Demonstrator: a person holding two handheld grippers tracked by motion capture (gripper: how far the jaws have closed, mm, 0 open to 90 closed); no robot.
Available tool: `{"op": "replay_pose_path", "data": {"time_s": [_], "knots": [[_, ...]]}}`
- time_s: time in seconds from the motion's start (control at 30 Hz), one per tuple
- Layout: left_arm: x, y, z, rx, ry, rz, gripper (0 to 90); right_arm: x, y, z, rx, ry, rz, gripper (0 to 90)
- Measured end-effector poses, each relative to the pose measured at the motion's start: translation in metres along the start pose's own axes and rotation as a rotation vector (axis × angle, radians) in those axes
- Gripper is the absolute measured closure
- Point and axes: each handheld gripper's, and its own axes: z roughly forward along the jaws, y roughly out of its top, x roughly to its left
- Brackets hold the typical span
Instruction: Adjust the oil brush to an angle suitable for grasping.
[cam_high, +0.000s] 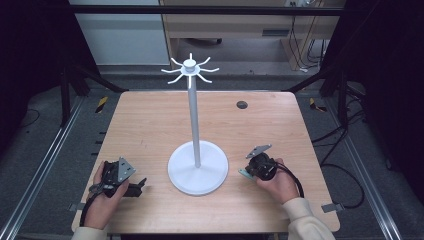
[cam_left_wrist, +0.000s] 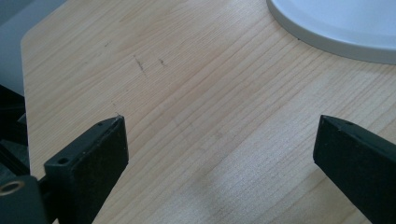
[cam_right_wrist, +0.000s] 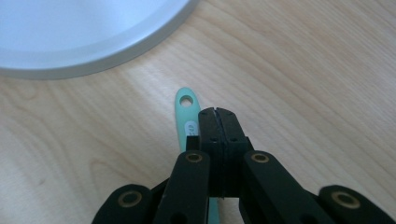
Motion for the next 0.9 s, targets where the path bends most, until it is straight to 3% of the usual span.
{"op": "replay_pose_path", "data": {"time_s": [0.23,0.53,0.73,0.9], "knots": [[0.0,0.0,0.0,0.002,0.0,-0.001,2.7,0.008,-0.001,-0.004,-0.007,0.055,-0.015,90.0],[0.001,-0.001,0.0,-0.002,0.002,-0.006,2.7,0.009,0.001,-0.006,-0.001,0.055,-0.021,90.0],[0.001,-0.001,0.0,-0.001,0.005,-0.01,2.7,0.01,0.003,-0.011,0.007,0.079,-0.032,90.0],[0.001,-0.001,0.0,0.0,0.004,-0.01,2.8,0.008,0.0,-0.029,0.038,0.049,-0.069,89.8]]}}
